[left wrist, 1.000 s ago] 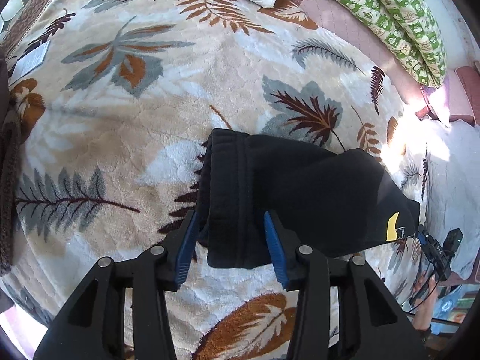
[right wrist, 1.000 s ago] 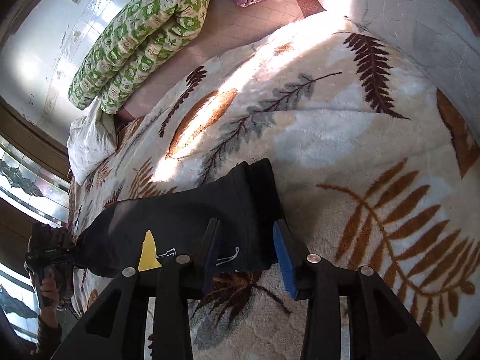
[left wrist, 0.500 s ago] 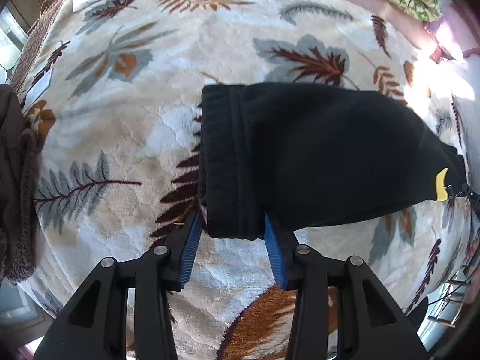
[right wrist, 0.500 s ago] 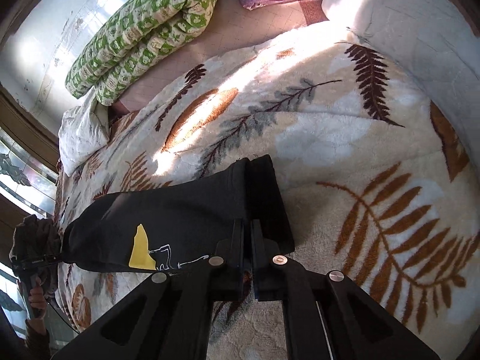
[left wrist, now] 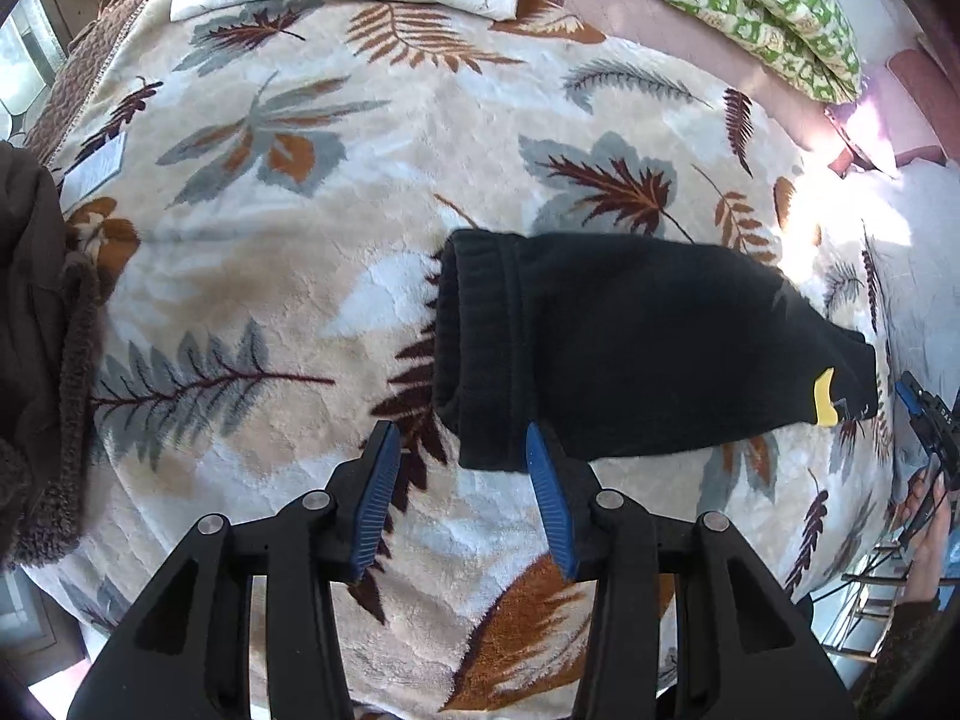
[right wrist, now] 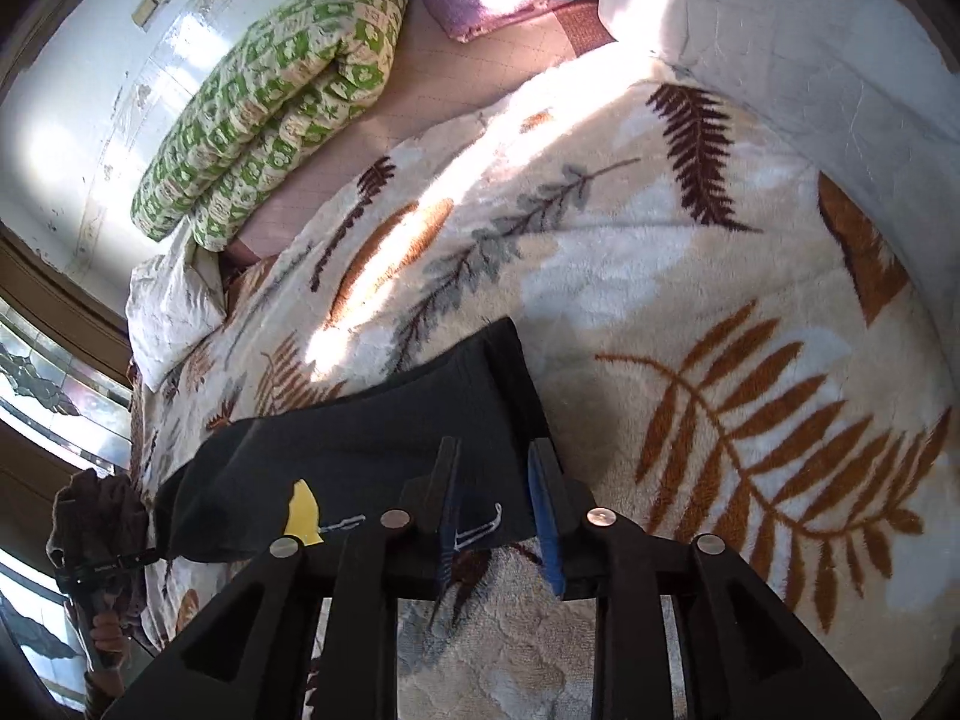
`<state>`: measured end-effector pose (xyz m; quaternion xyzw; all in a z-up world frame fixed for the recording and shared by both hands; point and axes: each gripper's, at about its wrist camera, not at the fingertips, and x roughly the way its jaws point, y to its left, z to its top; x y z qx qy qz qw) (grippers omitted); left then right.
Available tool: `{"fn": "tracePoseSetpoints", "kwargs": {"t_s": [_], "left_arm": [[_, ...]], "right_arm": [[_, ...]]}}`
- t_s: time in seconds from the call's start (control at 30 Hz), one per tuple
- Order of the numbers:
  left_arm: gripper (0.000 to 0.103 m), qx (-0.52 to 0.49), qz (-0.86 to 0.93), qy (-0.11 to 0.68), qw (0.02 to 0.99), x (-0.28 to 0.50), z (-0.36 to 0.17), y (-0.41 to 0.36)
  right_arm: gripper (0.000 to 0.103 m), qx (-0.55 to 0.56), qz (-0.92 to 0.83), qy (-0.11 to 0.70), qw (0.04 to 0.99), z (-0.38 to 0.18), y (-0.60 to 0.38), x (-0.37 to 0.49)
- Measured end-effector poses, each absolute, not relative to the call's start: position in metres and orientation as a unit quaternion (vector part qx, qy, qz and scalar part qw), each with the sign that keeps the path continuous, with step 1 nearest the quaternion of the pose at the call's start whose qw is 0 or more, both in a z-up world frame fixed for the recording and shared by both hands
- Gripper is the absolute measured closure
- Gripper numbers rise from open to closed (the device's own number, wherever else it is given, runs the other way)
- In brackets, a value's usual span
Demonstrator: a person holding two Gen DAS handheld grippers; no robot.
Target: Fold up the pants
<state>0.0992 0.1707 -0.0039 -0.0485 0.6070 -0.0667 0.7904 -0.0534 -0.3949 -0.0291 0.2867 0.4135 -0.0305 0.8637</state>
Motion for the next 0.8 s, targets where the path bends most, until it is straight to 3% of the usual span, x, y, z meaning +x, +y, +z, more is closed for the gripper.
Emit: {"fn": "tracePoseSetpoints", "kwargs": {"t_s": [0.13,0.2,0.43,0.47,0.53,0.57,0.77,0.8], "left_arm": [[0.061,-0.087,-0.051,0.615,0.782,0.13,-0.009,0.172],[0.061,-0.104,-0.048,0.628,0.769,0.143,-0.02,0.171],[0.061,-0.113,-0.051,0.644,0.755,0.157,-0.038,0.153],[0.061,-0.106,-0.047,0.643,0.757,0.159,-0.038,0.15],[0.061,-0.097,-0.038,0.639,0.762,0.161,-0.039,0.146],[0.061,-0.097,-0.035,0.639,0.762,0.162,-0.04,0.145],[0.061,-0.126,-0.051,0.641,0.755,0.164,-0.044,0.153],[0.061,-0.128,-0.052,0.642,0.754,0.165,-0.045,0.153]], "right_arm": [[0.071,0.284,-0.026,0.406,0.868,-0.013,-0.395,-0.036],[0.065,0.286,-0.019,0.415,0.863,-0.016,-0.393,-0.021],[0.065,0.259,-0.043,0.461,0.848,-0.044,-0.382,0.021],[0.07,0.248,-0.043,0.468,0.847,-0.047,-0.38,0.024],[0.093,0.212,-0.05,0.482,0.849,-0.049,-0.374,0.028],[0.096,0.195,-0.054,0.49,0.848,-0.05,-0.373,0.03],[0.096,0.194,-0.058,0.473,0.858,-0.042,-0.378,0.029],[0.09,0.198,-0.057,0.478,0.854,-0.043,-0.379,0.03]]}}
